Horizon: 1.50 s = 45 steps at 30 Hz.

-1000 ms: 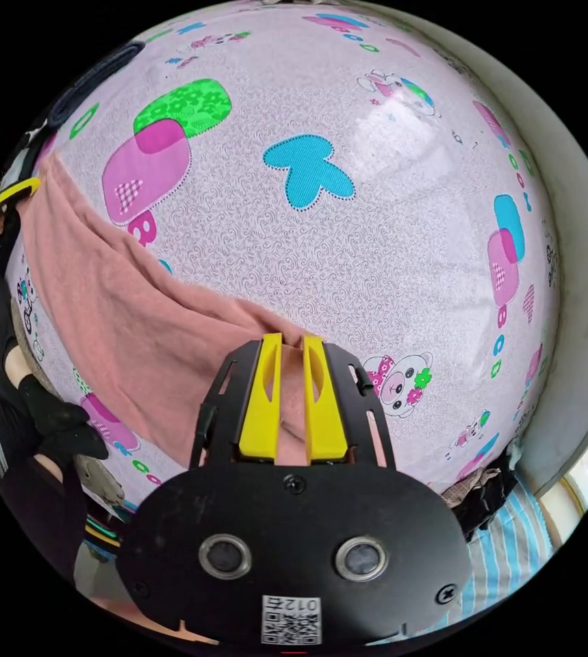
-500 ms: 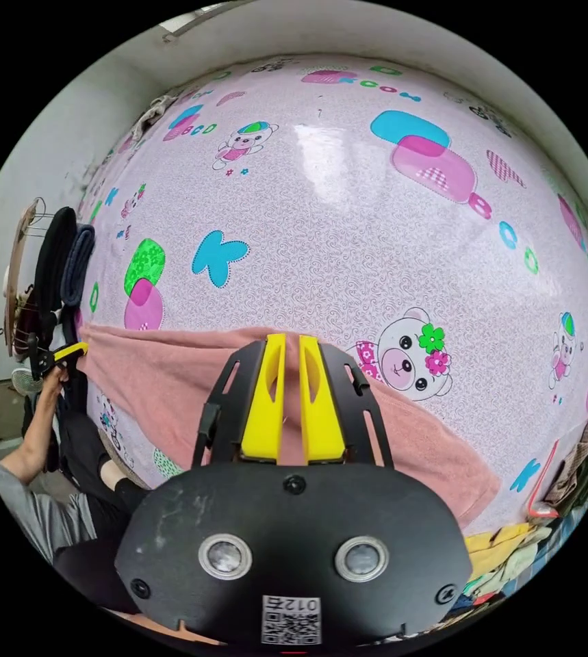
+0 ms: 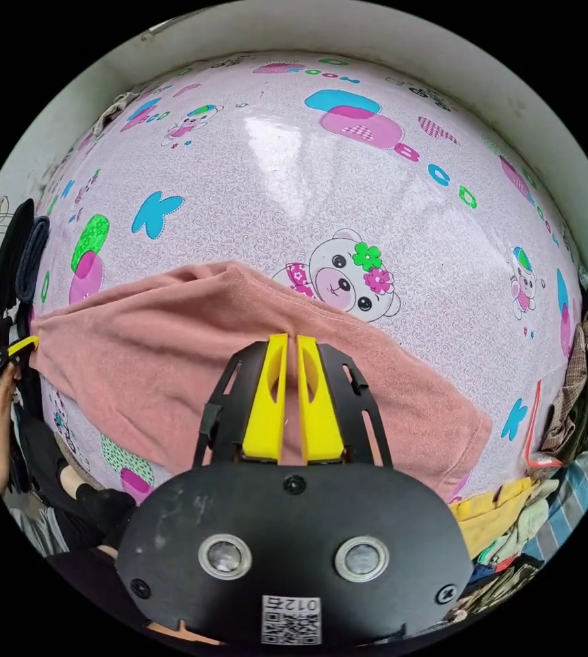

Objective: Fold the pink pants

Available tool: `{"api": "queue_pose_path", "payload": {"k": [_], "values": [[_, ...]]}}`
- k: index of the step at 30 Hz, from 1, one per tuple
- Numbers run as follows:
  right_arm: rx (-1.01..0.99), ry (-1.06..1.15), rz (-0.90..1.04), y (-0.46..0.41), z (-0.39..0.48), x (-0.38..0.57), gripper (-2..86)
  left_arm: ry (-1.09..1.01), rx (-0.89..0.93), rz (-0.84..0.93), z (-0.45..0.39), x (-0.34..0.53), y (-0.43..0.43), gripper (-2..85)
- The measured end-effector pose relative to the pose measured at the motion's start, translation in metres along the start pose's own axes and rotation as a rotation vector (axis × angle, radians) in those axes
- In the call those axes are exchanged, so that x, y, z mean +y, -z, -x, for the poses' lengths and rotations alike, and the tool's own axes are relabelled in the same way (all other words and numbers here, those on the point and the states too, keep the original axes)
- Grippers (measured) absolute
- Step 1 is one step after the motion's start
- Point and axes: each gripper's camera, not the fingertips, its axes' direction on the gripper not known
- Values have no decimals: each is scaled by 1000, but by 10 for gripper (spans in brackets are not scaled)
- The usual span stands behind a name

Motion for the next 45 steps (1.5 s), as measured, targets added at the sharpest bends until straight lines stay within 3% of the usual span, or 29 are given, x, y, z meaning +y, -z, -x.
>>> {"api": "queue_pose_path", "payload": {"k": [3,9,13,16,20,23,31,34,36,40,45], "values": [[109,-134,-51,27,1,10,-7,-29,-28,18,-9,-6,2,-1],[62,-158,-171,100,-4,73,-8,-77,-66,28,-25,-15,4,-1],[161,-402,-294,155,-59,171,2,-108,-104,20,-36,-17,5,-1],[-3,-695,-390,190,-120,252,79,-110,-111,10,-41,-19,6,-1],[-298,-954,-307,194,-168,332,124,-112,-91,14,-43,-23,6,-1],[-492,-956,-361,202,-173,363,110,-107,-67,24,-42,-28,6,-1],[-569,-876,-366,241,-174,371,26,-113,-45,34,-46,-35,4,-1],[-624,-744,-748,294,-178,380,16,-111,-32,38,-46,-38,3,-1],[-546,-809,-726,301,-189,389,13,-115,-33,43,-48,-40,2,-1],[-557,-933,-460,252,-198,396,15,-122,-34,38,-51,-41,0,-1],[-536,-978,-457,248,-209,407,28,-106,-35,32,-55,-41,-3,-1]]}}
